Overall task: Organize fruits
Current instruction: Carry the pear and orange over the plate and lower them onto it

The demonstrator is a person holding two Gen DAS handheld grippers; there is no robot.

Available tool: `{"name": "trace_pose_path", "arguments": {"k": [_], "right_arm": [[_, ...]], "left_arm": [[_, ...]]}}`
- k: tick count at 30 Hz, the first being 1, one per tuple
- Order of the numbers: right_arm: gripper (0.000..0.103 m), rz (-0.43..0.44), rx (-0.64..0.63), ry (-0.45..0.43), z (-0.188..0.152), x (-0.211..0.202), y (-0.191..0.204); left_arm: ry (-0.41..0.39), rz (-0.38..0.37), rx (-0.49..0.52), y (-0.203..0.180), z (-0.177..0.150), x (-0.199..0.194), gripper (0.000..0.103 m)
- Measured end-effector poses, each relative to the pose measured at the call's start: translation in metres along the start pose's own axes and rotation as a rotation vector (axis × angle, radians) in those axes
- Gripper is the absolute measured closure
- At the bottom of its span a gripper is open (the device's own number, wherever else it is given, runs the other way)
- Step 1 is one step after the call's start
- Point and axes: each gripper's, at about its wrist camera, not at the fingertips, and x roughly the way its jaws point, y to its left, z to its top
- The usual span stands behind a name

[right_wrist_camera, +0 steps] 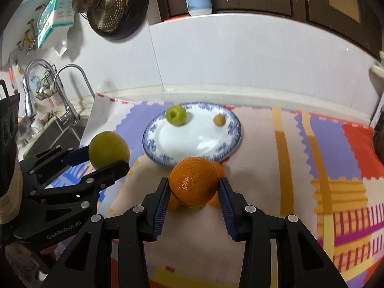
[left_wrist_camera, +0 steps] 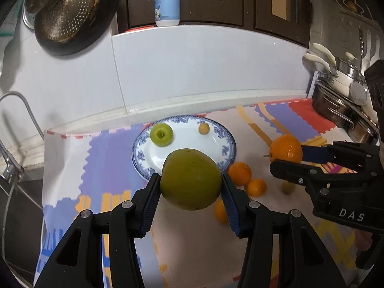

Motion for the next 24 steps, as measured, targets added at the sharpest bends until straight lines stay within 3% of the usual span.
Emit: {"name": "trace_pose_path", "arguments": {"k": [13,24], "right_arm": [[0.062,0.011,-0.044,-0.028,0.050,0.034,-0.011],[0.062,0.032,-0.050,0.044,0.078,0.089,-0.026]], "left_arm": [[-0.025,0.045,0.004,0.018,0.036,0.028,0.053],[0.027,0.056,-0.011,0.034,0.053,0.072,0.053]]}}
